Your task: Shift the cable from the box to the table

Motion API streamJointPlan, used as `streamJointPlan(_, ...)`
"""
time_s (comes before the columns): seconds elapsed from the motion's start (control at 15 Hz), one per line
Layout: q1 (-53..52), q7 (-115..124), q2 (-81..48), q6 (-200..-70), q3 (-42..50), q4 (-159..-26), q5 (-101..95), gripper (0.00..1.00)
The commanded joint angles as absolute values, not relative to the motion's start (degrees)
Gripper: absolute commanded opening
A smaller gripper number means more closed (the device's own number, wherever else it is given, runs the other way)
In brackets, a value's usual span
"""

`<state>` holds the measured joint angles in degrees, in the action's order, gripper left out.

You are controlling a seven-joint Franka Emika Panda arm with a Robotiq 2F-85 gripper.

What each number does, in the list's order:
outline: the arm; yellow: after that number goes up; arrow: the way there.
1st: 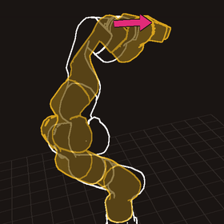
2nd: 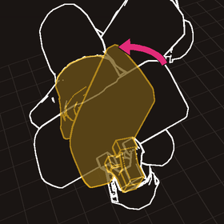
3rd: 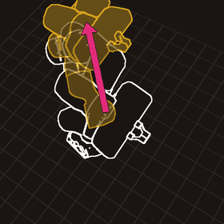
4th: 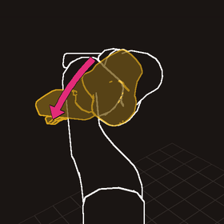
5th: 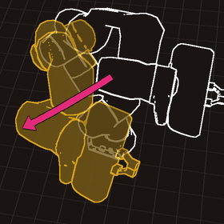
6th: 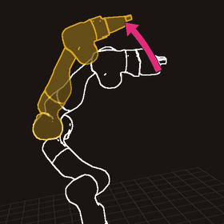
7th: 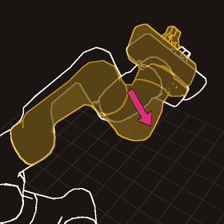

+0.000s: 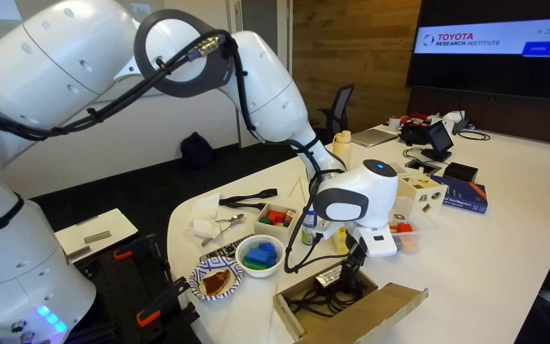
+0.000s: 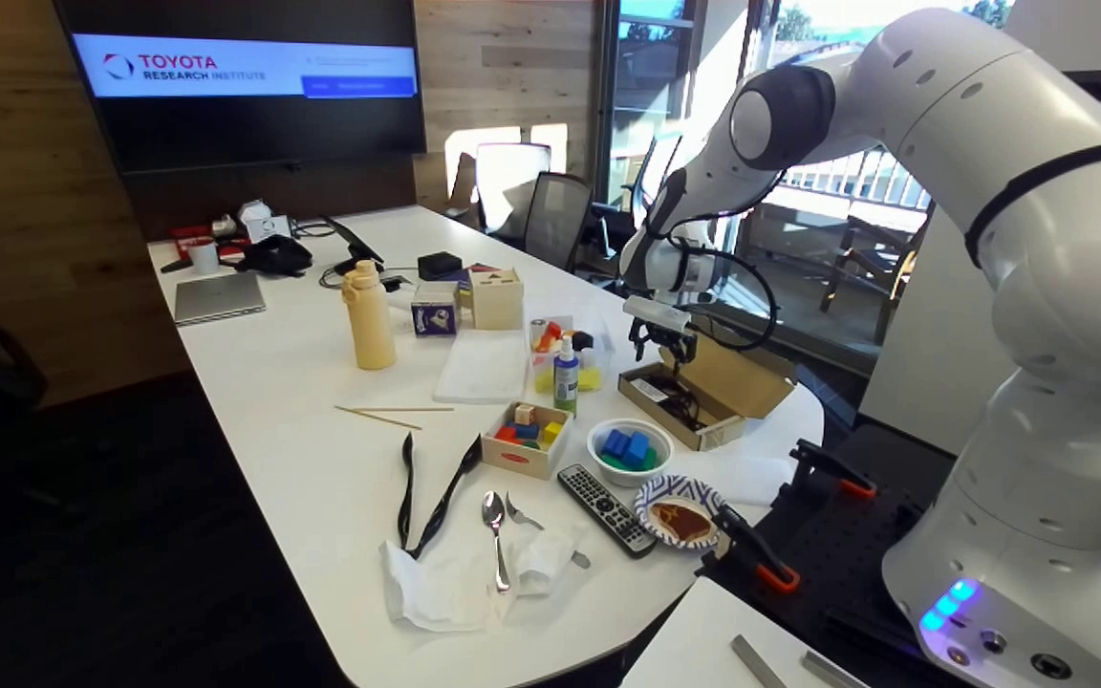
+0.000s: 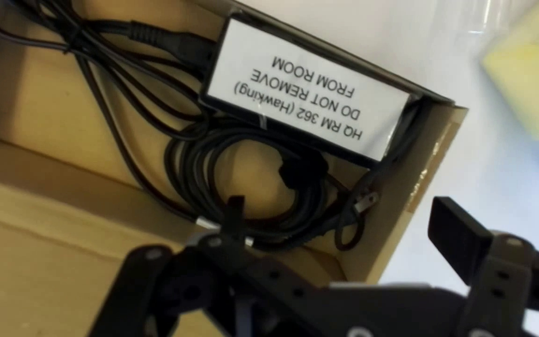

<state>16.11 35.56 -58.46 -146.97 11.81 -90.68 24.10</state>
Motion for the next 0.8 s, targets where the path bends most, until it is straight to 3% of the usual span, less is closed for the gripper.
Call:
streamJointPlan(0.0,16.1,39.9,-59.1,-145.6,12.3,-91.1,25.2,1.0)
streamJointPlan(0.73,16.1,50.9,-62.1,-146.0,12.9,-91.4,25.2,1.0)
